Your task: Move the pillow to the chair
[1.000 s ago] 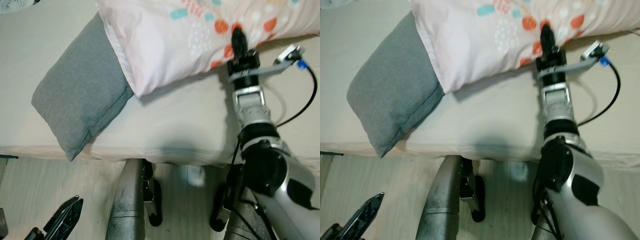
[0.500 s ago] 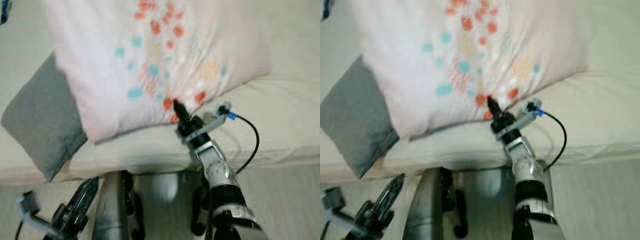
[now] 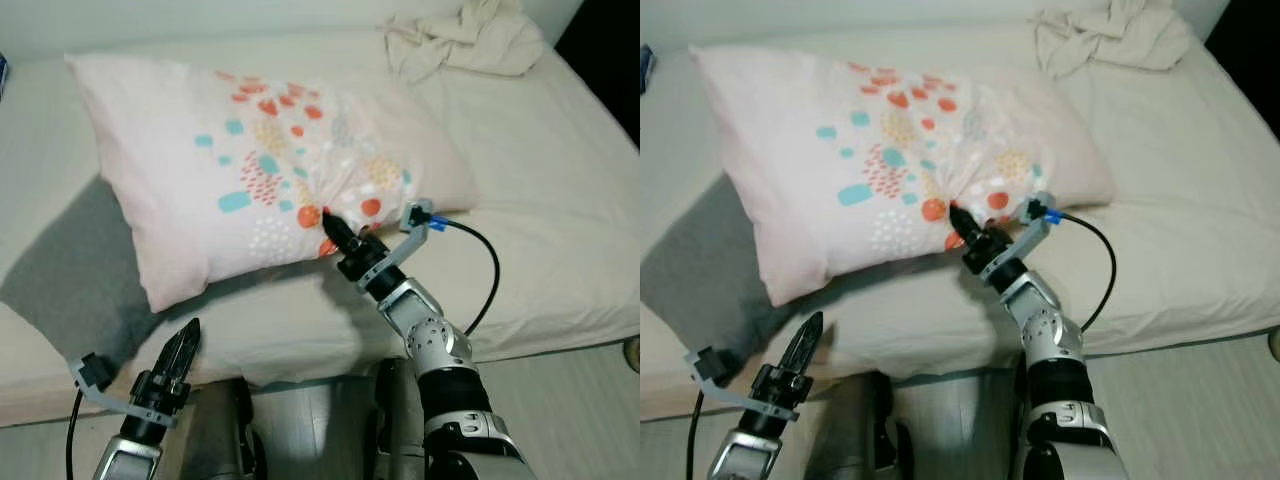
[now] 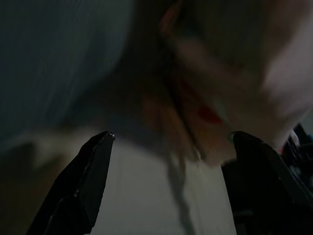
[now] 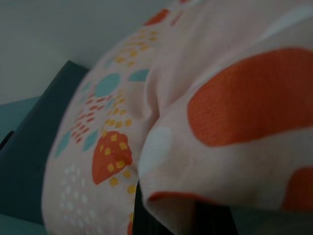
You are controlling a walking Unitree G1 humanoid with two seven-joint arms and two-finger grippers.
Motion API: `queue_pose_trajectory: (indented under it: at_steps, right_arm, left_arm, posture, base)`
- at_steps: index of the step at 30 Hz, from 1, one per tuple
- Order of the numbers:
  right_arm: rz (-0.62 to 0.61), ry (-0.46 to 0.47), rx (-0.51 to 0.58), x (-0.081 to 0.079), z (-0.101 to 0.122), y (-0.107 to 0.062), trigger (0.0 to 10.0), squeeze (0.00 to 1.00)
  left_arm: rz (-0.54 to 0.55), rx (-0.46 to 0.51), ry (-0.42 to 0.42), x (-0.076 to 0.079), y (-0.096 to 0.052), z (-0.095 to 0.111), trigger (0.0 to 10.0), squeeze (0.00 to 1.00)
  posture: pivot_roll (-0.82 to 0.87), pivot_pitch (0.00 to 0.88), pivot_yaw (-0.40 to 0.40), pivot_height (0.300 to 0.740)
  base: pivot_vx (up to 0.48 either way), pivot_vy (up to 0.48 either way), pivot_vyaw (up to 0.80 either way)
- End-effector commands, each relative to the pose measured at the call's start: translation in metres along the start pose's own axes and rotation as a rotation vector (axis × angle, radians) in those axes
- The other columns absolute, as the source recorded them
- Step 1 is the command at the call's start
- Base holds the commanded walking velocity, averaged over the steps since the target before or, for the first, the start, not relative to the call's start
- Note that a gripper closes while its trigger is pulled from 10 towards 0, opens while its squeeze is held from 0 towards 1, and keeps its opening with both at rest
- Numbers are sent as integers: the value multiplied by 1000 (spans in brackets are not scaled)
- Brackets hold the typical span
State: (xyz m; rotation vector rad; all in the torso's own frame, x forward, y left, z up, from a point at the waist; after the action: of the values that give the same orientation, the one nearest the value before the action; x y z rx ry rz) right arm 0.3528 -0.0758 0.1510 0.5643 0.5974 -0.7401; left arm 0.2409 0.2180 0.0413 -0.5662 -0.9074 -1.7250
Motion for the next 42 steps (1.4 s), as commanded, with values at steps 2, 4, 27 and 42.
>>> queue_pose_trajectory:
  at_steps: [2, 4, 27, 42]
  right_arm:
    - [29, 15, -69, -4, -22, 0, 0, 0]
    - [23, 9, -79, -2, -24, -1, 0, 0]
    - [-561, -97, -604, 90, -127, -129, 275, 0]
    - [-789, -118, -767, 103, -154, -207, 10000, 0]
  left_arm:
    - [94, -14, 50, -17, -11, 0, 10000, 0]
    - [108, -16, 60, -18, -11, 0, 10000, 0]
    - [799, -326, 114, -76, -100, -44, 10000, 0]
    - [1054, -450, 143, -78, -150, -63, 10000, 0]
  posture:
    - [-56, 106, -13, 646]
    - [-56, 106, -13, 651]
    - [-72, 14, -41, 740]
    - [-45, 0, -50, 740]
  base:
    - [0, 0, 0]
    - [0, 0, 0]
    - [0, 0, 0]
    - [0, 0, 207]
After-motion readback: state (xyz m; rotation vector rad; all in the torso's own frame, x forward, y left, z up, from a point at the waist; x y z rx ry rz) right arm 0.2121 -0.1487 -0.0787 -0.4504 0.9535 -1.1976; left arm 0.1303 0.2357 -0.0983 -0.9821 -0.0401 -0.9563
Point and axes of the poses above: a point about 5 cm out from each wrist's last joint towards the gripper, its own y axis pointing out of the wrist towards the gripper, its own z axis along the axis of the wrist's last joint, x = y × z, the point moved 1 cm from there along y, pointing out of the wrist towards the gripper, and after that the axes turned 2 degrees about y, right-handed, at the moved point
